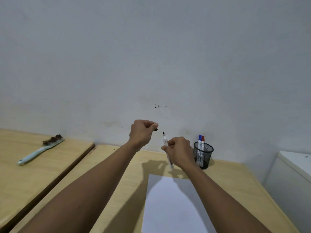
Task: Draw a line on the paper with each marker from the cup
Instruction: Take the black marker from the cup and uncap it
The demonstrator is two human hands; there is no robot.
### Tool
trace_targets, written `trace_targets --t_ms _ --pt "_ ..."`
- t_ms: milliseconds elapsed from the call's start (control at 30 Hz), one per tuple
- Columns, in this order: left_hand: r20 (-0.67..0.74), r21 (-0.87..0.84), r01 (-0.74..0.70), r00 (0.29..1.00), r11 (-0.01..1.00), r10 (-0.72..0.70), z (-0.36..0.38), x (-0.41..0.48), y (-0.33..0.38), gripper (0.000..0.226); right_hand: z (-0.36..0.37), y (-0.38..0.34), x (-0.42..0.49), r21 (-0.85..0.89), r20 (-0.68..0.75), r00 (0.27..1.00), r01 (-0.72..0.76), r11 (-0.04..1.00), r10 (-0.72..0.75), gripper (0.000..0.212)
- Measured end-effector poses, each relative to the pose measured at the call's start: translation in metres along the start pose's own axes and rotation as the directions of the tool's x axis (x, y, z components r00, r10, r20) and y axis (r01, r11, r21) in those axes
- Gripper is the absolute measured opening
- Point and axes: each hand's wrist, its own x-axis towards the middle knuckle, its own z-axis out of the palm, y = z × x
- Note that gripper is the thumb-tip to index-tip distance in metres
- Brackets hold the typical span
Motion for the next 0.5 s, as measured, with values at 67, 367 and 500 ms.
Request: trace_targets --t_ms 67,367,500 --pt "0.027 0.158 -0.011 1.000 0.987 0.007 -0.004 -0.005 -0.025 0.014 0.002 0.015 -0.005 0.073 0.029 1.000 -0.004 0.997 0.002 0.020" --pt "0.062 0.542 0.058 0.992 0.838 -0.108 -0.003 -0.047 -0.126 0.014 0.014 0.053 -0.024 0.411 0.133 0.990 -0.097 0.906 0.046 0.032" --pt "0.089 0.596 0.059 0.986 0.801 -0.139 0.000 -0.051 -0.138 0.018 0.015 0.058 -0.027 0.490 0.162 0.987 -0.095 0.867 0.017 0.014"
